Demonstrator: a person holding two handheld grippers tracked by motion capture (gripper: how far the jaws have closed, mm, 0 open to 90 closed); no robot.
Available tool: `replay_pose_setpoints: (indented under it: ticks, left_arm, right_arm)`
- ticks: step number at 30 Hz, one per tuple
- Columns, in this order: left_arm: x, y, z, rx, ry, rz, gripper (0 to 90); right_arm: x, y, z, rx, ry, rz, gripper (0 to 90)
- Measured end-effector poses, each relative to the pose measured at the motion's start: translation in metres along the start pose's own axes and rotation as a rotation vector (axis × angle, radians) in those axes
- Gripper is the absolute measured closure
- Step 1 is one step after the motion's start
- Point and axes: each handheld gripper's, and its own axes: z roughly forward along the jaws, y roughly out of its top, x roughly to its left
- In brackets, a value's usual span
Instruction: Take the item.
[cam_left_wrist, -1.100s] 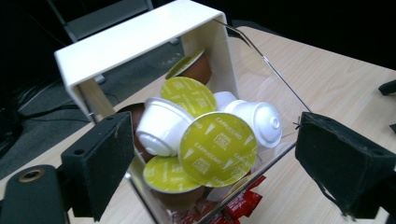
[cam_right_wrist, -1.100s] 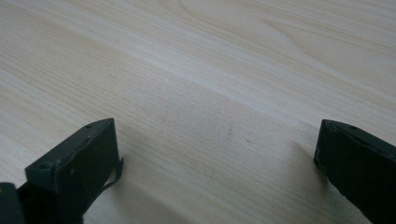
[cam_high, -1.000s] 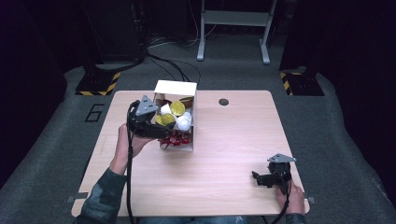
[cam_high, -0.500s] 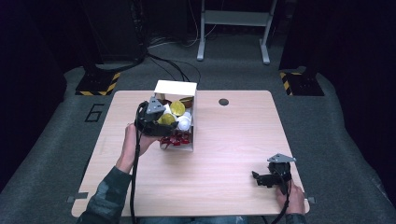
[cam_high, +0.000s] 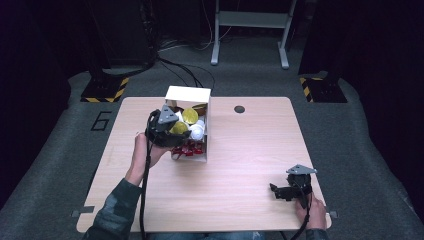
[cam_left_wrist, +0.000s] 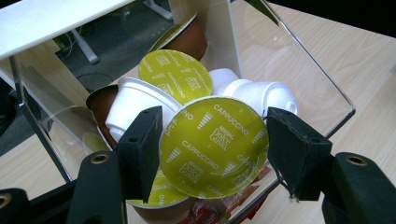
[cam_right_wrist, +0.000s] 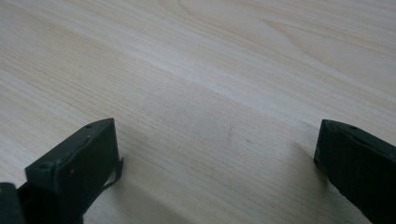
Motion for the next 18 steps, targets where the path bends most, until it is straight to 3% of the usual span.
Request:
replay_pose_setpoints:
  ticks: [10,18]
  left_arm:
    - [-0.001,0.004,-0.008,-0.034,0.004,0.013,38.4]
    - [-0.003,0.011,-0.021,-0.074,0.033,0.033,38.5]
  right_arm:
    - [0.0,0.0,0.0,-0.001,0.0,0.001,0.0]
    - [0.0,0.0,0.0,-0.001,0.0,0.0,0.0]
